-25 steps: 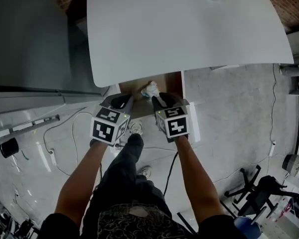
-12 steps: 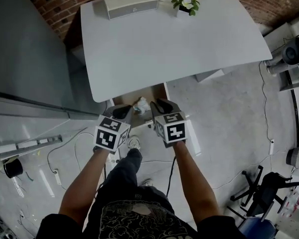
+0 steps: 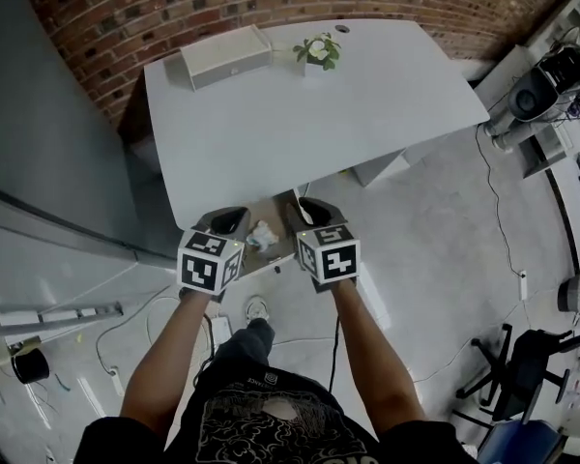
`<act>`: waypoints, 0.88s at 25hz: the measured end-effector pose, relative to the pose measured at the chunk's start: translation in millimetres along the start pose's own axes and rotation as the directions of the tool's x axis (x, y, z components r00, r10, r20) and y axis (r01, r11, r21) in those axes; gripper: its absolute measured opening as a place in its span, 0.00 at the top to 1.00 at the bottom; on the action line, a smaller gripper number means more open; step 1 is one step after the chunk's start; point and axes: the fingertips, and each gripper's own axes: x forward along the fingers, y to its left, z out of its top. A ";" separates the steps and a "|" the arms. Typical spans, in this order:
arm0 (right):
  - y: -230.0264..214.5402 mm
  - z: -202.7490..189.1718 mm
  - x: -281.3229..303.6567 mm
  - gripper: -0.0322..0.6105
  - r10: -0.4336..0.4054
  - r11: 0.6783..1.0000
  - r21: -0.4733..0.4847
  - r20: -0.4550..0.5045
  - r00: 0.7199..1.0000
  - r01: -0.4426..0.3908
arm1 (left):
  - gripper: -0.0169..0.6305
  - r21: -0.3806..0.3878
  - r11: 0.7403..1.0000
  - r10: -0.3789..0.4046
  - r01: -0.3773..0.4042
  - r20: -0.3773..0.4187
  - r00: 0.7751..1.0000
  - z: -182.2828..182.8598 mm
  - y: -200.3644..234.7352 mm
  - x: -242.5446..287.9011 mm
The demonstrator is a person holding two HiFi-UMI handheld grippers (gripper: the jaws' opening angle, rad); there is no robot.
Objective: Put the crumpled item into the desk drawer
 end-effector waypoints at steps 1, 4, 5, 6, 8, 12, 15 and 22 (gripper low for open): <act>-1.9 7.3 -3.7 0.82 -0.006 1.000 -0.001 0.011 1.000 0.006 | 0.97 0.007 1.000 0.000 0.000 0.012 1.000 8.1 -0.3 -1.2; -4.9 30.3 -14.1 0.83 -0.025 1.000 -0.005 0.044 0.999 0.025 | 0.97 0.024 1.000 -0.004 0.003 0.044 0.999 32.9 0.3 -5.3; -5.6 38.6 -17.3 0.84 -0.030 1.000 -0.005 0.057 0.998 0.031 | 0.97 0.029 1.000 -0.005 0.004 0.056 0.998 41.5 1.2 -6.8; -6.1 47.0 -20.1 0.84 -0.036 0.999 -0.007 0.070 0.997 0.036 | 0.97 0.034 0.999 -0.006 0.004 0.069 0.998 50.2 2.5 -8.6; -6.7 62.5 -25.4 0.84 -0.047 0.999 -0.009 0.095 0.994 0.049 | 0.97 0.048 0.999 -0.006 0.001 0.093 0.996 66.2 6.2 -13.4; -10.6 90.4 -36.3 0.85 -0.082 0.996 -0.019 0.133 0.988 0.085 | 0.97 0.070 0.998 -0.002 -0.008 0.148 0.989 98.1 14.5 -24.4; -10.1 112.6 -42.1 0.86 -0.097 0.995 -0.022 0.171 0.980 0.102 | 0.97 0.080 0.997 0.006 -0.021 0.182 0.983 118.3 24.1 -33.1; -0.9 154.2 -53.2 0.89 -0.109 0.992 -0.027 0.253 0.961 0.120 | 0.97 0.093 0.995 0.023 -0.047 0.243 0.970 150.9 40.4 -53.7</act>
